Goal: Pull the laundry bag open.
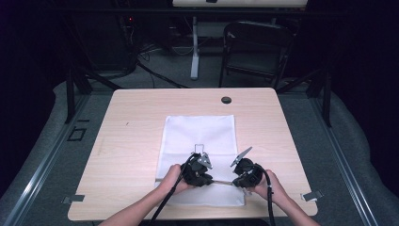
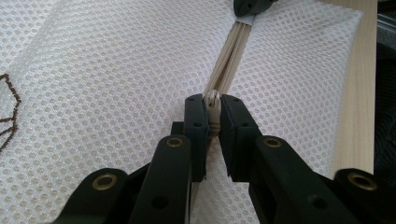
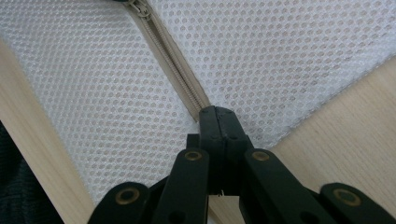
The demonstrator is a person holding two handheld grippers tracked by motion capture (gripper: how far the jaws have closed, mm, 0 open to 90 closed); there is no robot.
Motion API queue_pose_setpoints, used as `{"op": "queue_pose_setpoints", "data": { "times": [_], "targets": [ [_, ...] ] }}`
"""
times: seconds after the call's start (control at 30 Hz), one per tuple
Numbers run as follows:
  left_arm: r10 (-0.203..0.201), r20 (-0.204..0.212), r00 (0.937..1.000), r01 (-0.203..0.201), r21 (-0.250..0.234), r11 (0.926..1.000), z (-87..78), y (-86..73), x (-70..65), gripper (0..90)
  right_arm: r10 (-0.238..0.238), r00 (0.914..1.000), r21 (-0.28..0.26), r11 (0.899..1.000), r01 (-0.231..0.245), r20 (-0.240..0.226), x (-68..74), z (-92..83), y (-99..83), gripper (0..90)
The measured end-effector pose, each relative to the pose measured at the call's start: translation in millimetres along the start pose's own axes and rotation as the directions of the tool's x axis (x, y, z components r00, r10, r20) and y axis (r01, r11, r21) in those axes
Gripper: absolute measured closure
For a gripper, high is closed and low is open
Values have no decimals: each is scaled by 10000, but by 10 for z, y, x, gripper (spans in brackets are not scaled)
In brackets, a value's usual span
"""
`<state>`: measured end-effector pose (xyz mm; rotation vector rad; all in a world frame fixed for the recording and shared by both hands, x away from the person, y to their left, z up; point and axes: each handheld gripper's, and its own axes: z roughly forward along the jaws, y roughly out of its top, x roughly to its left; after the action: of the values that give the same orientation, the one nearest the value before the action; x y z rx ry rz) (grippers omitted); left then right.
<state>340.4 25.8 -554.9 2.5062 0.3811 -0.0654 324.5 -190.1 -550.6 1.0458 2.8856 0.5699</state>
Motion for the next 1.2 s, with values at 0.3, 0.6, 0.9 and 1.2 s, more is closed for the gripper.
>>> {"op": "queue_pose_setpoints", "data": {
  "times": [0.3,0.6,0.9,1.2],
  "targets": [
    [90,3,10000,-90,102,9999,-52,-34,3,816,43,9997,-2,10000,-43,-244,-33,-7,-13,900],
    [-17,104,9999,17,46,10000,-117,-95,6,815,-88,9999,180,9998,91,-130,-44,-19,-15,900],
    [-229,98,9997,228,49,9997,-196,-168,9,815,-113,9999,190,9998,114,-17,-57,-24,-25,900],
    [-313,71,9995,313,76,9995,-223,-207,5,815,-237,9997,301,9993,235,41,-75,-35,-29,900]
  ]
}}
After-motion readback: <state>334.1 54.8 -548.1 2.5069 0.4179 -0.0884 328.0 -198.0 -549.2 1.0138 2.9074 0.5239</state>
